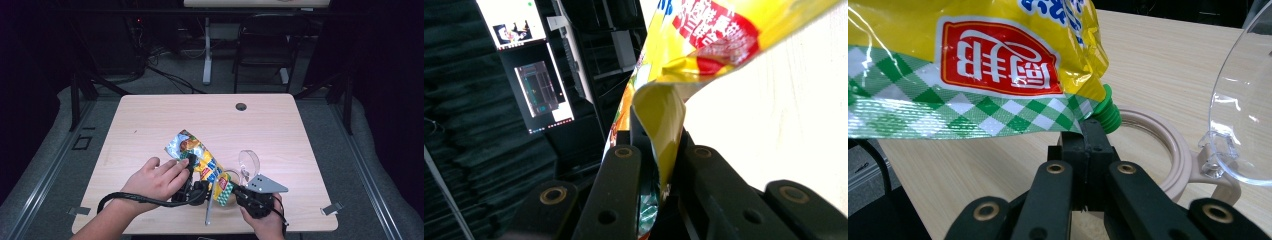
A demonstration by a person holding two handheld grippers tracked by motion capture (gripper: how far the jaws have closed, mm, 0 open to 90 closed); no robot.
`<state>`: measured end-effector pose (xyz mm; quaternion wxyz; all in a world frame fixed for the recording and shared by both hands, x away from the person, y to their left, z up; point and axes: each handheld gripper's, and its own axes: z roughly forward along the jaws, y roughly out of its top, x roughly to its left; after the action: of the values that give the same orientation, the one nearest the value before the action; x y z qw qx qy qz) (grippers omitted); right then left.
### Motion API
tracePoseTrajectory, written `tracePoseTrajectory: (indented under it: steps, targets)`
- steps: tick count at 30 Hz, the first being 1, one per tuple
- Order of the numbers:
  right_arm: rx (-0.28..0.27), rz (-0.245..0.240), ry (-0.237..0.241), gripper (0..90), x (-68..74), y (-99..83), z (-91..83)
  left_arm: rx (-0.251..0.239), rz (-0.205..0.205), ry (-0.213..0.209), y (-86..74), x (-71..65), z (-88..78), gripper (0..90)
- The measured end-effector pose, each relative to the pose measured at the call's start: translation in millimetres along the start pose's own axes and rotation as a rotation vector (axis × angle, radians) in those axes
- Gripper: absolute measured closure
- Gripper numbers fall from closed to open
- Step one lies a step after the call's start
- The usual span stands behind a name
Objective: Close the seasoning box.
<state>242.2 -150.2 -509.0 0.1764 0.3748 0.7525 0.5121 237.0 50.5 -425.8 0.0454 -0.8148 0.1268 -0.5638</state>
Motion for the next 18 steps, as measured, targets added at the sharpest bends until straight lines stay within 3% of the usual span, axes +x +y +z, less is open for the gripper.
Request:
tracePoseTrajectory:
  steps: [18]
  targets:
    - [-0.003,0.007,-0.011,90.0,-3.6,0.0,0.0,-0.027,-0.136,-0.039,-10.0,-14.6,6.8,88.4]
